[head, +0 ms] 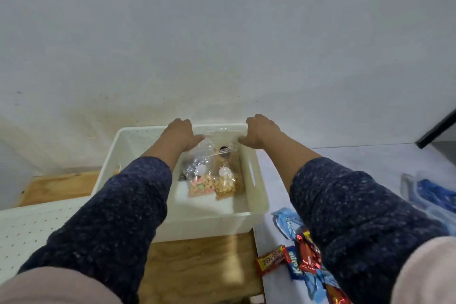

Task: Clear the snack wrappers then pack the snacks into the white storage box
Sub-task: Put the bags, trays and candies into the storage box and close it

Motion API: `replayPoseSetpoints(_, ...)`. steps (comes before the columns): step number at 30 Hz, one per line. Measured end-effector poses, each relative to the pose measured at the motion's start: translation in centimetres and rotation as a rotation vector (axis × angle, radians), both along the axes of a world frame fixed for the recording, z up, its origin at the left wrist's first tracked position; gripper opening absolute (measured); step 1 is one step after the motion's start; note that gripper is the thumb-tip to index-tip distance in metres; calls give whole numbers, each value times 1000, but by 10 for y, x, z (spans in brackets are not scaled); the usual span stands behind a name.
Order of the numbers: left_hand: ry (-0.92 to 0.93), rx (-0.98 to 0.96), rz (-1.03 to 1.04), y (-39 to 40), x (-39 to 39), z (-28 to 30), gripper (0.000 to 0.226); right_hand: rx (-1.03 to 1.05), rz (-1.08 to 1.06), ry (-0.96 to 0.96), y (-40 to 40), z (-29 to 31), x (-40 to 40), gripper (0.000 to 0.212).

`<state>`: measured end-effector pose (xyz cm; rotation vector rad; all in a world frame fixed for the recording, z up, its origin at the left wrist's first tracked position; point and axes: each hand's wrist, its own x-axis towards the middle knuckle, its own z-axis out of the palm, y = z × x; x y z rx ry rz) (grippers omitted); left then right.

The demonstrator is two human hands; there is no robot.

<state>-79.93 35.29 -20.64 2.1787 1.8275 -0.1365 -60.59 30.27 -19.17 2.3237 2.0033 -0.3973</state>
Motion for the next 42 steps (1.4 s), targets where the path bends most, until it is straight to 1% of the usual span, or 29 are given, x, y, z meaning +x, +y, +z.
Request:
replayPoseSetpoints(4,-5,84,-35,-18,26,38,72,71,-33,-19,-24,36,34,64)
replayPoseSetpoints(9,3,193,-66,-48,71,79,73,130,-79,-47,-66,73,83,63)
replayPoseSetpoints(13,15,242,-127,-82,124,98,72,164,-141,-52,-110,89,132,66)
replayPoseSetpoints(17,-3,261,-208,-121,185,102,72,172,-221,-65,-161,92,186,64)
replayPoseSetpoints(24,-24,236,-381,-183,288,87,68,165,-397,-74,-252,81,274,56)
replayPoseSetpoints(30,-37,201,-544,-222,363,71,67,143,-578,-56,-316,61,330,54)
replayPoseSetpoints(33,-30,161,-628,-238,396,59,68,116,-651,-21,-343,46,347,58)
replayPoseSetpoints(38,-53,94,-711,-254,446,19,67,59,-723,40,-374,5,383,66)
replayPoseSetpoints(42,-26,-38,-771,-264,483,-25,64,10,-710,83,-376,-34,418,64)
